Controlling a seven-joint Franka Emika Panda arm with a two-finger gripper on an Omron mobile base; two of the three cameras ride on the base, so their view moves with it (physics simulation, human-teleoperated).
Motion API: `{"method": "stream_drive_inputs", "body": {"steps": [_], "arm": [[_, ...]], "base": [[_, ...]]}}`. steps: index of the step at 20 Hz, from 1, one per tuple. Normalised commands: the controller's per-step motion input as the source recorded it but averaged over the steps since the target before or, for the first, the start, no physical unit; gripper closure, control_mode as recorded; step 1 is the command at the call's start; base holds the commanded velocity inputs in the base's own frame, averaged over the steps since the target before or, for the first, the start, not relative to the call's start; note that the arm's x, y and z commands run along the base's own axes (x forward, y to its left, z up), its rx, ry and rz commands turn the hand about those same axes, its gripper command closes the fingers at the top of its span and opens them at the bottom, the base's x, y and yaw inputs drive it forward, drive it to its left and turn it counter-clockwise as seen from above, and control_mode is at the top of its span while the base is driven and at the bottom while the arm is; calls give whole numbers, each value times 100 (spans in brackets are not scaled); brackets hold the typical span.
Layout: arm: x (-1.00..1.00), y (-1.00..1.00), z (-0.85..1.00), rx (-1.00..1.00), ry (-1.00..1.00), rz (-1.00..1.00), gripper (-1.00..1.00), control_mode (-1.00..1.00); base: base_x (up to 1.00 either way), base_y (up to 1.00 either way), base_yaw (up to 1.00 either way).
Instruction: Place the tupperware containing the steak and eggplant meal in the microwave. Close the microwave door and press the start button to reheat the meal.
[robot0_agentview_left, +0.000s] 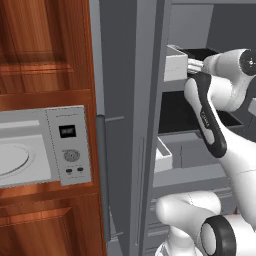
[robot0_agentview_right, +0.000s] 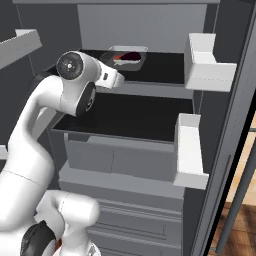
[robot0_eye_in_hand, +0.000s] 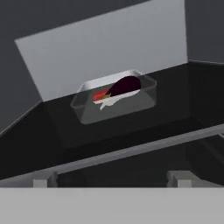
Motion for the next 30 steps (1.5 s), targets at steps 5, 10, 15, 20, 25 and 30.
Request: {"method": "stream_drive_inputs", "body": {"steps": [5, 10, 15, 20, 25, 30], "arm": [[34, -1, 35, 0, -2, -9, -100, -100], [32, -1, 10, 5, 2, -6, -100, -100], [29, -2, 0, 8, 6, 0, -100, -100], [33, 0, 0, 10, 11, 0, -100, -100], [39, 0, 0, 7, 15, 0, -100, -100], [43, -5, 0, 6, 9, 0, -100, -100]], "base": [[0, 0, 0], [0, 0, 0], [0, 0, 0], [0, 0, 0], [0, 0, 0], [0, 0, 0]]}}
